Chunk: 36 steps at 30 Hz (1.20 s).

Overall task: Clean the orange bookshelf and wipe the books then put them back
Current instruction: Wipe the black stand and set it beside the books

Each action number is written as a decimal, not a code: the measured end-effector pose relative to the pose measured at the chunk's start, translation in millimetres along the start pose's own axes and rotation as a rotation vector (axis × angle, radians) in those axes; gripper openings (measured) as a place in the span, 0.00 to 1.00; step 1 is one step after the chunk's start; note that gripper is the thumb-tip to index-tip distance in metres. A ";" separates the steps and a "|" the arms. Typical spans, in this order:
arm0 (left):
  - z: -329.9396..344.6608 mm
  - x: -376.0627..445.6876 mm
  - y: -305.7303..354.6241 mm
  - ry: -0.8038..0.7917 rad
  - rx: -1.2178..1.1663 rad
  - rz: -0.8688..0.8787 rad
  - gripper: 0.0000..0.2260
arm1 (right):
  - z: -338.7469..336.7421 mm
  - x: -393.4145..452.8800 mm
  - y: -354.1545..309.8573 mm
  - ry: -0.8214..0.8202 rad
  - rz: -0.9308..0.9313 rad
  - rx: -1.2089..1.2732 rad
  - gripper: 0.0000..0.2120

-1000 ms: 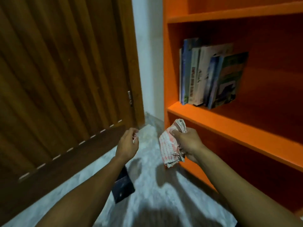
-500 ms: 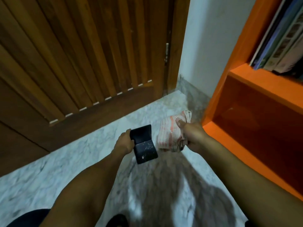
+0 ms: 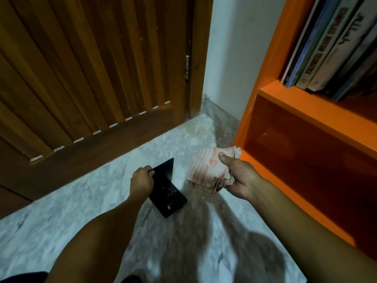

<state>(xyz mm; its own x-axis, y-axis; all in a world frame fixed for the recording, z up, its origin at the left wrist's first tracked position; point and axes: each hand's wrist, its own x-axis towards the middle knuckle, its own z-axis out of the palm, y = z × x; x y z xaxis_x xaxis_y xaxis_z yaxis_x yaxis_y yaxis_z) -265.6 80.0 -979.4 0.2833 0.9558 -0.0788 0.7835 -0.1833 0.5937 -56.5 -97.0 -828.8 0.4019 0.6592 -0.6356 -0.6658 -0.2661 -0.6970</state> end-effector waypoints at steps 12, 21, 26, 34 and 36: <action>-89.2 -36.9 116.5 0.043 -0.257 0.355 0.08 | -33.4 -43.6 -6.9 0.060 -0.270 0.121 0.27; -119.5 -112.5 164.9 -0.186 -0.513 0.299 0.09 | -19.2 -66.3 8.3 0.187 -0.608 0.127 0.13; -98.3 -142.4 180.4 -0.268 -0.641 0.290 0.10 | -1.0 -64.1 15.6 0.194 -0.900 -0.165 0.17; -78.4 -145.3 189.5 -0.189 -0.804 0.260 0.12 | 13.7 -73.0 58.7 0.050 -1.034 -0.686 0.45; -77.3 -141.9 184.2 -0.153 -0.801 0.247 0.13 | 13.1 -76.0 62.6 0.022 -1.008 -0.694 0.46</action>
<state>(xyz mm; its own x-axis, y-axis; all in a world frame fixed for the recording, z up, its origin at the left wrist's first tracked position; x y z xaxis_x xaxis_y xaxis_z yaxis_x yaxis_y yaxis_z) -204.2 -71.6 -797.0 0.5115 0.8576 0.0547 0.0781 -0.1098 0.9909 -137.0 -154.5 -819.7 0.5592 0.7766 0.2900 0.4232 0.0334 -0.9054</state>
